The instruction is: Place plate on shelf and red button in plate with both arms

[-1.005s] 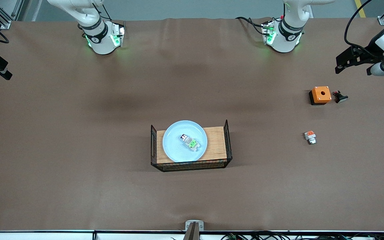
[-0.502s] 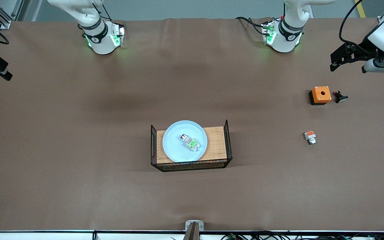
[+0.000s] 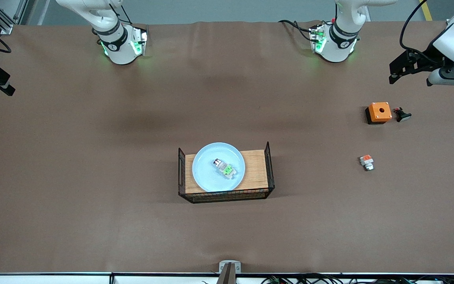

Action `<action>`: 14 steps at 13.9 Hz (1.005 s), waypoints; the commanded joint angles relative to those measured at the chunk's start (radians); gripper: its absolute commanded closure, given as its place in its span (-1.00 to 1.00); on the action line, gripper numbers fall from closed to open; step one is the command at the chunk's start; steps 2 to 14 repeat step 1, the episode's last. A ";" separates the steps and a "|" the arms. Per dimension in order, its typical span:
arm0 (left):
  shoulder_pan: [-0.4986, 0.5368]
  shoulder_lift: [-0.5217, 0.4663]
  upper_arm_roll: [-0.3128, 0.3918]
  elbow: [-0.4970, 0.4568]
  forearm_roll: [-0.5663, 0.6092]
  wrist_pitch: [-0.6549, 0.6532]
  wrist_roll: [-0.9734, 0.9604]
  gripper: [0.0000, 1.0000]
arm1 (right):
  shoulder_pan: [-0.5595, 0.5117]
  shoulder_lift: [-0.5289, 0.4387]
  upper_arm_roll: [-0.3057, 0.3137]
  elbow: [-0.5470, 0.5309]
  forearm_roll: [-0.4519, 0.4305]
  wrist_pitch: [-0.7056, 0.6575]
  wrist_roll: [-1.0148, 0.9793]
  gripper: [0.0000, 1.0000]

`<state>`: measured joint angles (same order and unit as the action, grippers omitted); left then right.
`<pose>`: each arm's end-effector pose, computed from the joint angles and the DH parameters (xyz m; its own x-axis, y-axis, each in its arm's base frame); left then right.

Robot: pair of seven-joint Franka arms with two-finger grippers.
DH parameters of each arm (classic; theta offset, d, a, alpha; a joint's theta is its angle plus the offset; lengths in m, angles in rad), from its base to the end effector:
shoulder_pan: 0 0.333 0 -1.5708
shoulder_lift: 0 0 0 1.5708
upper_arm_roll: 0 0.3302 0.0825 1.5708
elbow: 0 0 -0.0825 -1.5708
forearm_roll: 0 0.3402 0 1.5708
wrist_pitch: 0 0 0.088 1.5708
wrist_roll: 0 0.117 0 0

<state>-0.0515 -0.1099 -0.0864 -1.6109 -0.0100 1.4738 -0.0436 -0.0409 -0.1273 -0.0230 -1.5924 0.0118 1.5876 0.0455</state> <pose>0.4594 -0.0679 0.6567 0.9952 -0.0943 -0.0276 -0.0943 -0.9955 -0.0007 0.4702 -0.0297 0.6836 0.9866 -0.1091 0.1214 -0.1074 -0.9940 -0.0202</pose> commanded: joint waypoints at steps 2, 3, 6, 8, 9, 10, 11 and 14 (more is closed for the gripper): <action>-0.002 -0.028 0.000 -0.029 0.002 0.019 -0.010 -1.00 | -0.004 0.006 0.005 0.015 -0.016 -0.005 -0.004 -1.00; -0.002 -0.028 0.000 -0.029 0.002 0.019 -0.010 -1.00 | -0.004 0.006 0.005 0.015 -0.016 -0.005 -0.004 -1.00; -0.002 -0.028 0.000 -0.029 0.002 0.019 -0.010 -1.00 | -0.004 0.006 0.005 0.015 -0.016 -0.005 -0.004 -1.00; -0.002 -0.028 0.000 -0.029 0.002 0.019 -0.010 -1.00 | -0.004 0.006 0.005 0.015 -0.016 -0.005 -0.004 -1.00; -0.002 -0.028 0.000 -0.029 0.002 0.019 -0.010 -1.00 | -0.004 0.006 0.005 0.015 -0.016 -0.005 -0.004 -1.00; -0.002 -0.028 0.000 -0.029 0.002 0.019 -0.010 -1.00 | -0.004 0.006 0.005 0.015 -0.016 -0.005 -0.004 -1.00; -0.002 -0.028 0.000 -0.029 0.002 0.019 -0.010 -1.00 | -0.004 0.006 0.005 0.015 -0.016 -0.005 -0.004 -1.00; -0.002 -0.028 0.000 -0.029 0.002 0.019 -0.010 -1.00 | -0.004 0.006 0.005 0.015 -0.016 -0.005 -0.004 -1.00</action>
